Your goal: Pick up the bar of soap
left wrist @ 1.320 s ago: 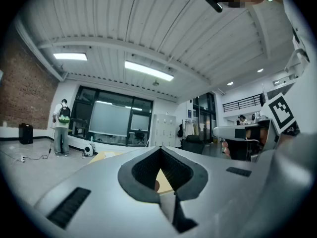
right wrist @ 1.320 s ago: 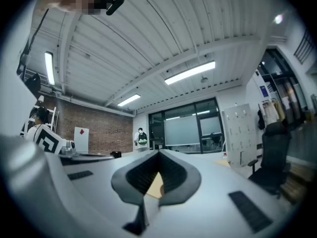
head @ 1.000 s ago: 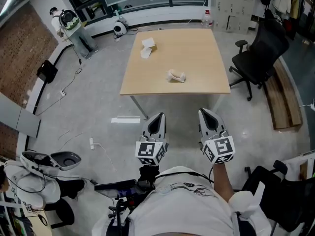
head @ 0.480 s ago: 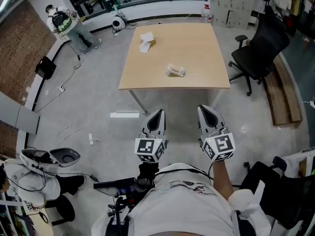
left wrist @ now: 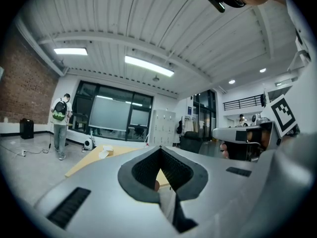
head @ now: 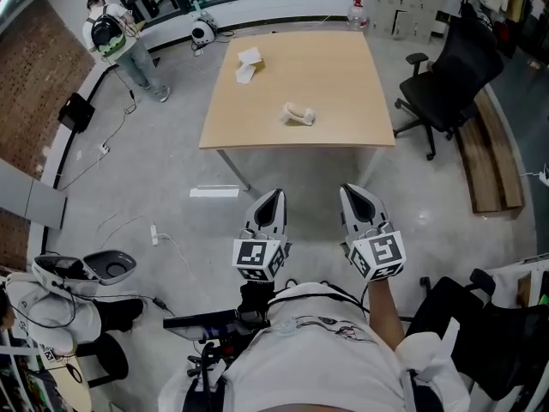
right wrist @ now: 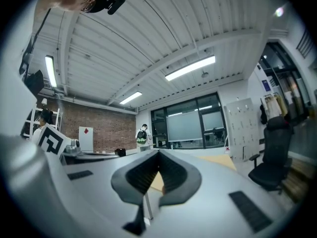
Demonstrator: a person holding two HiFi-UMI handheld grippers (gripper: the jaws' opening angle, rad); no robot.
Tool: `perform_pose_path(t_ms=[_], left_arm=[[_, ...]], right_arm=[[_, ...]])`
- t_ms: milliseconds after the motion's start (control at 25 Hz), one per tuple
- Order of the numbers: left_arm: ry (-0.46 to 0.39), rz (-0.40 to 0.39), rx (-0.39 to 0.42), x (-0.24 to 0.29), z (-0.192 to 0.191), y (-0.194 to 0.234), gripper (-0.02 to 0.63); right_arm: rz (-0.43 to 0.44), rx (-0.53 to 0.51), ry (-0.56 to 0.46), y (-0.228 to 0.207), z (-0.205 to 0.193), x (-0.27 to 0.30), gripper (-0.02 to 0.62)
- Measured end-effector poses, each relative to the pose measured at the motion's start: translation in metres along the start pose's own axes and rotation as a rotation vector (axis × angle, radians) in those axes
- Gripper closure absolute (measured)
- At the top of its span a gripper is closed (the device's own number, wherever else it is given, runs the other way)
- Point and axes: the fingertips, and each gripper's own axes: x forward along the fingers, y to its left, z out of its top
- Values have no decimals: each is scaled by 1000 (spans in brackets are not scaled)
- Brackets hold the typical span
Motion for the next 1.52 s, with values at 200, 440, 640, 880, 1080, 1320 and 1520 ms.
perform_pose_path(t_ms=[200, 440, 640, 880, 1080, 1320, 1520], left_arm=[[6, 9, -5, 3, -11, -23, 606], [40, 17, -14, 6, -26, -39, 606], [44, 12, -11, 18, -30, -41, 606], [48, 19, -25, 40, -37, -21, 606], [33, -1, -30, 73, -30, -6, 606], [4, -4, -19, 117, -10, 36, 606], [19, -10, -27, 150, -3, 68, 606]], right_arm=[[33, 4, 16, -8, -8, -16, 592], [56, 25, 39, -17, -18, -24, 592], [70, 37, 38, -24, -21, -12, 592], [79, 35, 57, -29, -31, 15, 592], [59, 30, 60, -48, -28, 46, 592], [48, 12, 38, -64, -12, 105, 592], [42, 14, 45, -74, -9, 152, 592]])
